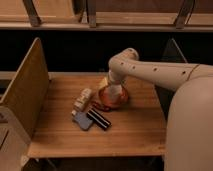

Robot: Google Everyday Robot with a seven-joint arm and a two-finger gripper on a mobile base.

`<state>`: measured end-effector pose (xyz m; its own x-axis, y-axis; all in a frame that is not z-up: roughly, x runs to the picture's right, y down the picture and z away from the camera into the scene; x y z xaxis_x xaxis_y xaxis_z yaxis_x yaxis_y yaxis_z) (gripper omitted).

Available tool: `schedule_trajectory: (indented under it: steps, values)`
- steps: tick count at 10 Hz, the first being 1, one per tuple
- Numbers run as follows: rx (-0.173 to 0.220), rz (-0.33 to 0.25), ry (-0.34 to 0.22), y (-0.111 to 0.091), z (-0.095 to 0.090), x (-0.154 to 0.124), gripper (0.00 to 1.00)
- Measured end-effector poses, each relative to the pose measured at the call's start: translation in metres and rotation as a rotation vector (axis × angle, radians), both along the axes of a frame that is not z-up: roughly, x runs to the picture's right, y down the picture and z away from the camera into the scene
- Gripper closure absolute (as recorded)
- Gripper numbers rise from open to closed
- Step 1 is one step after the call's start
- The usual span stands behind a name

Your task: Pick up the ceramic cup

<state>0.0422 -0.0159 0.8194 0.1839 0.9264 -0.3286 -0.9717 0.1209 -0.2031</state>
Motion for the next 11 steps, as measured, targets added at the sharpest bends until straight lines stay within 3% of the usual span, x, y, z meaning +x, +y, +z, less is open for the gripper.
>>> schedule_trajectory:
  steps: [4, 6, 11]
  values:
    - [-0.009, -0.019, -0.005, 0.002, 0.001, -0.006, 0.2]
    - [-0.04, -0.049, -0.027, 0.013, 0.002, -0.024, 0.2]
    - [-0.089, -0.111, -0.011, 0.028, 0.024, -0.026, 0.2]
